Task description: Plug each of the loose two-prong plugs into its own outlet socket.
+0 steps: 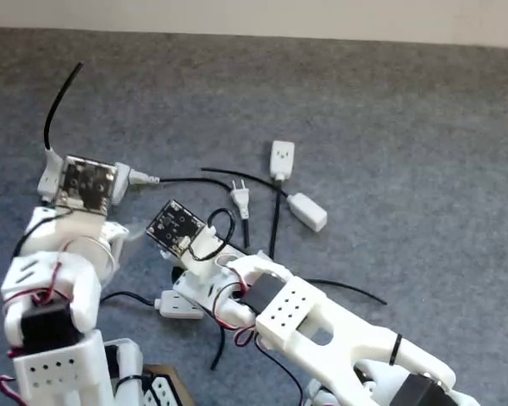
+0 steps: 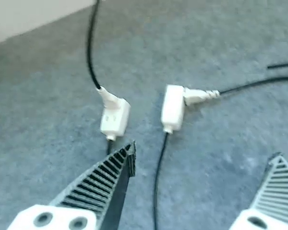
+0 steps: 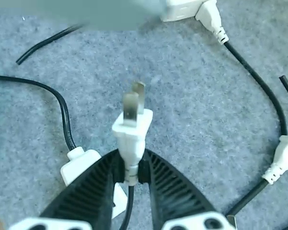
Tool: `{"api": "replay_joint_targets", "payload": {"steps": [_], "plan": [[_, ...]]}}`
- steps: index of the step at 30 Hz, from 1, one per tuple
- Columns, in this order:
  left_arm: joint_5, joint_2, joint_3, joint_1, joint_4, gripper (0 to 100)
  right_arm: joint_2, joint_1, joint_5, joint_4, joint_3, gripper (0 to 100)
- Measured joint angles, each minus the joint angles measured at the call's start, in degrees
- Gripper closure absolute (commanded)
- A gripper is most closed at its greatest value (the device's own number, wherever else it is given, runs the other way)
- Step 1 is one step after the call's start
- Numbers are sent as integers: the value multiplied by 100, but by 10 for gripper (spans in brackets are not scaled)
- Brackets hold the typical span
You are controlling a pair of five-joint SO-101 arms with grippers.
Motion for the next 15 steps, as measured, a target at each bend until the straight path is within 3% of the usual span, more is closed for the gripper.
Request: {"api": "replay_joint_targets", "payload": {"steps": [7,15], "plan": [[132,-668,484,413,343,601,-35,0,-255,211,0,993],[176,-800,1064,431,343,602,-35,-167,-308,545,-79,993]]}}
